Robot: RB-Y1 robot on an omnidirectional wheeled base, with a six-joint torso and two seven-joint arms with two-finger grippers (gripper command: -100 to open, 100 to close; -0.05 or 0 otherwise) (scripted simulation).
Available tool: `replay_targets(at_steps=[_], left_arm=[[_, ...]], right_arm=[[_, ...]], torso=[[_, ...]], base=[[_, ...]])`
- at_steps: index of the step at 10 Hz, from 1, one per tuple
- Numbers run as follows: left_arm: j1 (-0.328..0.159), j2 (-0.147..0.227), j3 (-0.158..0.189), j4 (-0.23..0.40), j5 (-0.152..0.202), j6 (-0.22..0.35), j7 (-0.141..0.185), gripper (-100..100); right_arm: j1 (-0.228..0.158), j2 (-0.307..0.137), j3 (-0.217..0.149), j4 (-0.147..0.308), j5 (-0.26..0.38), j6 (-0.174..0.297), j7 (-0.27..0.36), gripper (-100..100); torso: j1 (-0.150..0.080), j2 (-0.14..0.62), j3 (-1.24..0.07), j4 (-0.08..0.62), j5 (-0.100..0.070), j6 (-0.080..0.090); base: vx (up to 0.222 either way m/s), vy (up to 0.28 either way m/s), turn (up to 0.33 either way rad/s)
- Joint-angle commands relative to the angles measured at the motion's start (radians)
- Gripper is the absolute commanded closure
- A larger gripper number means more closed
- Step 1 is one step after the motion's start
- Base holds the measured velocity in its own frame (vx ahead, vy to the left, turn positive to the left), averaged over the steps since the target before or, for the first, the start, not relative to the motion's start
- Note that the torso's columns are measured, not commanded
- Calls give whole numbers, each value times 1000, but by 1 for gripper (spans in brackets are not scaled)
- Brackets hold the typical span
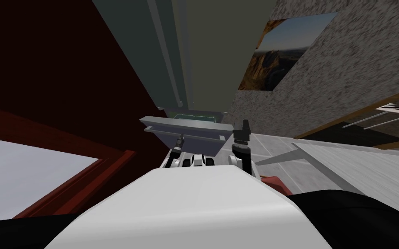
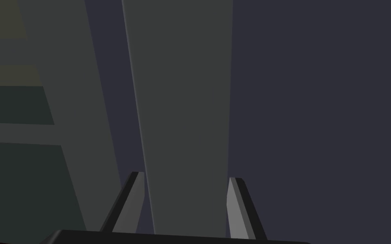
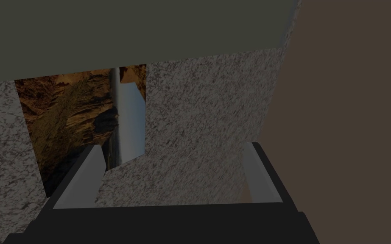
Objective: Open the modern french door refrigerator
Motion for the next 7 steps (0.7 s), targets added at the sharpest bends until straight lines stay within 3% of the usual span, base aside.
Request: replay_targets(at_steps=[1, 2, 3, 7], left_arm=[[18, 8, -7, -13, -1, -6, 2, 100], [29, 13, -11, -21, -2, -10, 3, 100], [30, 18, -14, -70, -1, 33, 8, -100], [53, 36, -20, -182, -1, 115, 17, -100]], right_arm=[[0, 0, 0, 0, 0, 0, 0, 0], [0, 0, 0, 0, 0, 0, 0, 0], [0, 0, 0, 0, 0, 0, 0, 0], [0, 0, 0, 0, 0, 0, 0, 0]], torso=[[1, 3, 1, -1, 0, -1], [3, 7, 4, 0, 1, -2], [4, 8, 4, 0, 1, -2], [-1, 1, 0, 0, 0, 1]], base=[[-198, 57, 22], [-204, 50, 25], [-93, 16, 5], [27, -12, 1]])
